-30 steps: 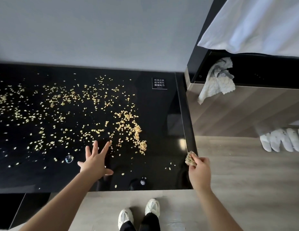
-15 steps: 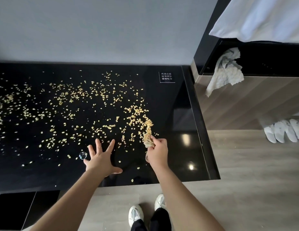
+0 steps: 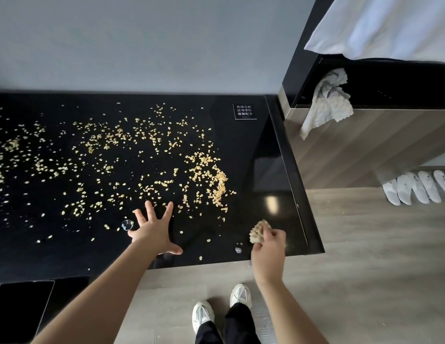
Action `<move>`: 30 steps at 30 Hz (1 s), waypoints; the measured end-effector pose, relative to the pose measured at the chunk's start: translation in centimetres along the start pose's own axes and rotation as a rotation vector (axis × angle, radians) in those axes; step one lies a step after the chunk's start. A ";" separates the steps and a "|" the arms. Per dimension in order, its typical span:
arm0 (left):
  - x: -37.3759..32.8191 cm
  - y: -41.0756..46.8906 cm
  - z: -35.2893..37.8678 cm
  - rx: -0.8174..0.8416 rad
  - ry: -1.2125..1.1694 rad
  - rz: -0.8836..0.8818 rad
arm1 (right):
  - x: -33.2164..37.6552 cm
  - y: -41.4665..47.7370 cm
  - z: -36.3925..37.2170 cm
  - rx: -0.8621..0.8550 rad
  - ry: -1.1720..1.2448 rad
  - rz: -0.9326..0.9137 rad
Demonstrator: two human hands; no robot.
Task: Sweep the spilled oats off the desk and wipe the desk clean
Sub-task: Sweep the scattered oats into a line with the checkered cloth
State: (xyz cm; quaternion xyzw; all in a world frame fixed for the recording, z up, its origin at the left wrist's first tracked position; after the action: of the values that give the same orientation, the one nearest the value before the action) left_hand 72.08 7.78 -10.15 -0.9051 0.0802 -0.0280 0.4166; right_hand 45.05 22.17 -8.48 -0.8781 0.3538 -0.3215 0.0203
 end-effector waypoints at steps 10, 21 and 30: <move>0.2 0.0 0.0 -0.015 0.010 0.020 | 11.1 -2.8 9.1 0.255 0.174 -0.157; -0.8 -0.9 -0.4 -0.150 -0.003 0.125 | -2.8 2.4 -8.7 -0.234 0.185 0.028; -2.6 -1.1 0.7 -0.090 0.049 0.121 | -4.4 1.8 -4.0 -0.088 0.025 0.131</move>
State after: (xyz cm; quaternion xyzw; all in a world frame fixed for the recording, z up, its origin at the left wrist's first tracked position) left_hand 69.72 9.46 -9.68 -0.9155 0.1462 -0.0211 0.3741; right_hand 39.25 24.33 -8.18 -0.8490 0.4245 -0.3146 -0.0020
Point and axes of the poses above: each hand's wrist, its own y-axis towards the middle knuckle, its own z-axis out of the palm, x = y × z, the point moved 9 cm from there along y, towards the middle knuckle, and after that the axes turned 7 degrees about x, right-handed, at the moved point
